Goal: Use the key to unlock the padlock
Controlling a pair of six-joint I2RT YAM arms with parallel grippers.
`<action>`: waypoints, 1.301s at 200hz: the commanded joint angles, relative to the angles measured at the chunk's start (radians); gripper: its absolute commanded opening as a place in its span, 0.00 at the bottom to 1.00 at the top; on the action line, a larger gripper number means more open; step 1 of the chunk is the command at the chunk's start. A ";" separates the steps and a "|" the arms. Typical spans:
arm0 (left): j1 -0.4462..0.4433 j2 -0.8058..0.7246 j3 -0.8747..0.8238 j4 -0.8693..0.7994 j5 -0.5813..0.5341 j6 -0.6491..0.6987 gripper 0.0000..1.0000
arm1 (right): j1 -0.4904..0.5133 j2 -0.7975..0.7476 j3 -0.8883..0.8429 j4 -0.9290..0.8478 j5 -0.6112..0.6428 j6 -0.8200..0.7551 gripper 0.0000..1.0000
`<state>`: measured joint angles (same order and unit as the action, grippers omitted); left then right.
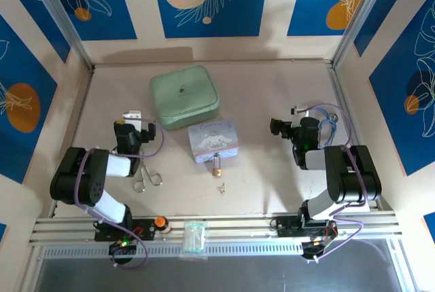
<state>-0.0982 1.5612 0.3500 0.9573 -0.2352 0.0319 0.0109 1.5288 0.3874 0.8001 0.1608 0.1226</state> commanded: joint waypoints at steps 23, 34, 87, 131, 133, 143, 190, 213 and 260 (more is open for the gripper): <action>0.000 0.004 0.009 0.018 0.020 -0.003 0.99 | -0.002 -0.009 0.025 0.017 -0.018 -0.012 0.99; -0.001 0.004 0.010 0.018 0.020 -0.003 0.99 | -0.002 -0.009 0.025 0.018 -0.019 -0.012 0.99; 0.001 0.005 0.010 0.017 0.019 -0.007 0.99 | -0.003 -0.009 0.026 0.015 -0.020 -0.011 0.99; 0.000 0.006 0.010 0.017 0.018 -0.006 0.99 | -0.003 -0.007 0.027 0.014 -0.021 -0.011 0.99; 0.001 0.006 0.010 0.017 0.018 -0.006 0.99 | -0.003 -0.007 0.027 0.014 -0.021 -0.010 0.99; 0.000 0.007 0.010 0.018 0.016 -0.006 0.99 | -0.004 -0.008 0.028 0.014 -0.021 -0.012 0.99; 0.000 0.005 0.005 0.027 -0.009 -0.015 0.99 | -0.003 -0.009 0.027 0.015 -0.020 -0.012 0.99; 0.001 0.005 0.005 0.024 0.013 -0.012 0.99 | -0.003 -0.009 0.025 0.017 -0.020 -0.012 0.99; 0.002 -0.011 0.011 0.002 -0.009 -0.017 0.99 | -0.005 -0.017 0.026 0.009 -0.023 -0.009 0.99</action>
<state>-0.0982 1.5612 0.3500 0.9569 -0.2131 0.0319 0.0109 1.5288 0.3920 0.8001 0.1520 0.1226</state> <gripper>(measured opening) 0.994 0.992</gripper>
